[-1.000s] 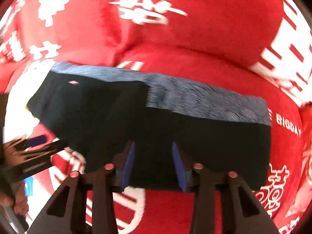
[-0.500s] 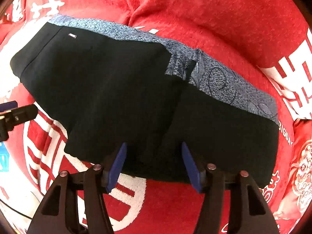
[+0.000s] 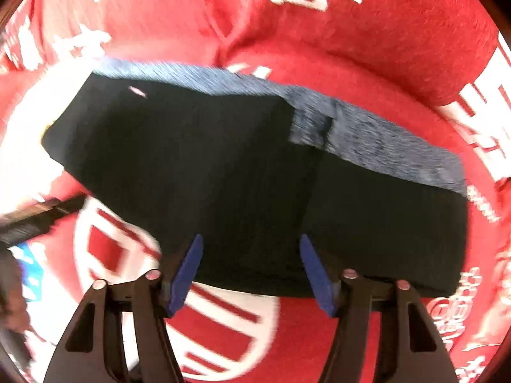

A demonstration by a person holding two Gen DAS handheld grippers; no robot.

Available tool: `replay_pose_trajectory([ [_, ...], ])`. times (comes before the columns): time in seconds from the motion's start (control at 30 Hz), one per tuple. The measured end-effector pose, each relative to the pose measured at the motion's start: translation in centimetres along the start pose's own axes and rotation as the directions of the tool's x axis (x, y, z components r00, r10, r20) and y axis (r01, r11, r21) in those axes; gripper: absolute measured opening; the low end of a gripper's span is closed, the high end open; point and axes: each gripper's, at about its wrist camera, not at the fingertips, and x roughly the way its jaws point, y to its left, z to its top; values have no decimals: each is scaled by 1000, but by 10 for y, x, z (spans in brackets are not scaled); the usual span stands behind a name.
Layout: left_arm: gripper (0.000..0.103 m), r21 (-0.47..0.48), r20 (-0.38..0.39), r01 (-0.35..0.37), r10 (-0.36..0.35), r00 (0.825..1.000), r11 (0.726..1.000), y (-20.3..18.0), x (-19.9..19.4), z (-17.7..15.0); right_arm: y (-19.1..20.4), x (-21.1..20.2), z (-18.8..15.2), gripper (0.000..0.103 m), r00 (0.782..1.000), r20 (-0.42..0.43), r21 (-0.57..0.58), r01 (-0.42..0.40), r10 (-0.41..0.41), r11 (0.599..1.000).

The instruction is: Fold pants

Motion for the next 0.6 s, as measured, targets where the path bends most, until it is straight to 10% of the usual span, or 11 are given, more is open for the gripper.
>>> replay_pose_trajectory([
  [0.6, 88, -86, 56, 105, -100, 993, 991, 34, -9, 7, 13, 46, -2, 52, 986, -84, 26, -142, 144, 990],
])
